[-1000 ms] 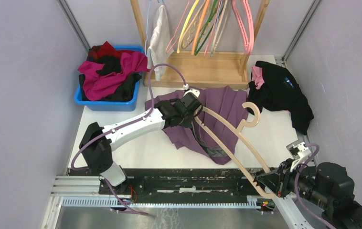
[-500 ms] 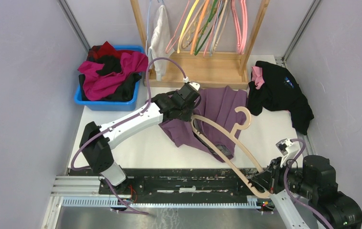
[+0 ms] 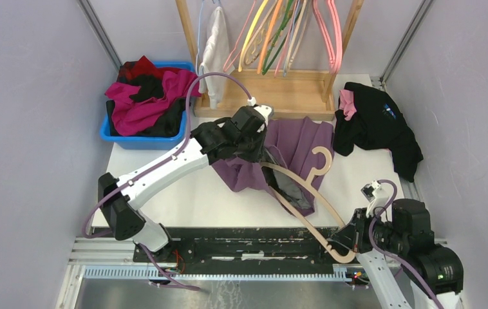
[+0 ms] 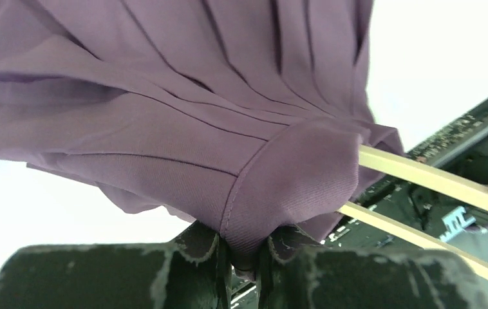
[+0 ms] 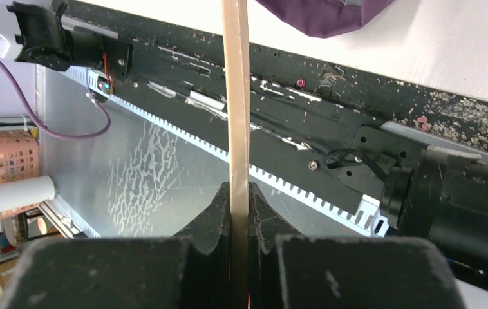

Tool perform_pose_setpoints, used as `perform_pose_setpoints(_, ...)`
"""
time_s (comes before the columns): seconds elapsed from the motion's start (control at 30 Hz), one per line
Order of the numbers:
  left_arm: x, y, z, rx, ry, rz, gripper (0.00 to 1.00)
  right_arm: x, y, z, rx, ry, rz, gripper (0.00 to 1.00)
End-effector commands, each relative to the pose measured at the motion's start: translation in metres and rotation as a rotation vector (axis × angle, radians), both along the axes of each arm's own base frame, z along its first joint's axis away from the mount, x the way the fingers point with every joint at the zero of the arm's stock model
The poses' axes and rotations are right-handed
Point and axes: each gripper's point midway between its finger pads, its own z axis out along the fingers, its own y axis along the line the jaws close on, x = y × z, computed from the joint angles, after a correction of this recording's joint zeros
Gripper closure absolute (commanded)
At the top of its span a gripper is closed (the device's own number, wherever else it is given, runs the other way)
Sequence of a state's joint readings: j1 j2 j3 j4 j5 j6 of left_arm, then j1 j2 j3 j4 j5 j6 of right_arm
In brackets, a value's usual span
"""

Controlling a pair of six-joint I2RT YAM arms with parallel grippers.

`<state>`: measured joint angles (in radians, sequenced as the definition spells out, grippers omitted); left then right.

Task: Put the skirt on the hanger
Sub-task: Hang the skirt on the hanger.

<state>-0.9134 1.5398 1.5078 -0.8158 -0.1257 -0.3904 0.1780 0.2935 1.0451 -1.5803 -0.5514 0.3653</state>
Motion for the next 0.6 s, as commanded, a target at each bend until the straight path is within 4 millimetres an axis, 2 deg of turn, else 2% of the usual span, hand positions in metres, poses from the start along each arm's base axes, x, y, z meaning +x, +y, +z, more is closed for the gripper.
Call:
perform_pose_setpoints(0.0, -0.015, -0.027, 0.067, -0.166, -0.084, -0.129, 0.91, 0.031, 0.013, 0.02, 0.083, -0.112, -0.018, 0.99)
perform_pose_setpoints(0.27, -0.031, -0.038, 0.094, -0.206, -0.094, -0.183, 0.91, 0.058, 0.028, 0.05, 0.203, -0.282, -0.01, 0.99)
perform_pose_setpoints(0.37, -0.032, -0.039, 0.099, -0.216, -0.097, -0.187, 0.91, 0.069, 0.032, 0.052, 0.232, -0.297, 0.001, 0.99)
perform_pose_setpoints(0.57, -0.045, -0.053, 0.124, -0.263, -0.117, -0.228, 0.91, 0.093, 0.037, 0.059, 0.27, -0.352, -0.006, 0.99)
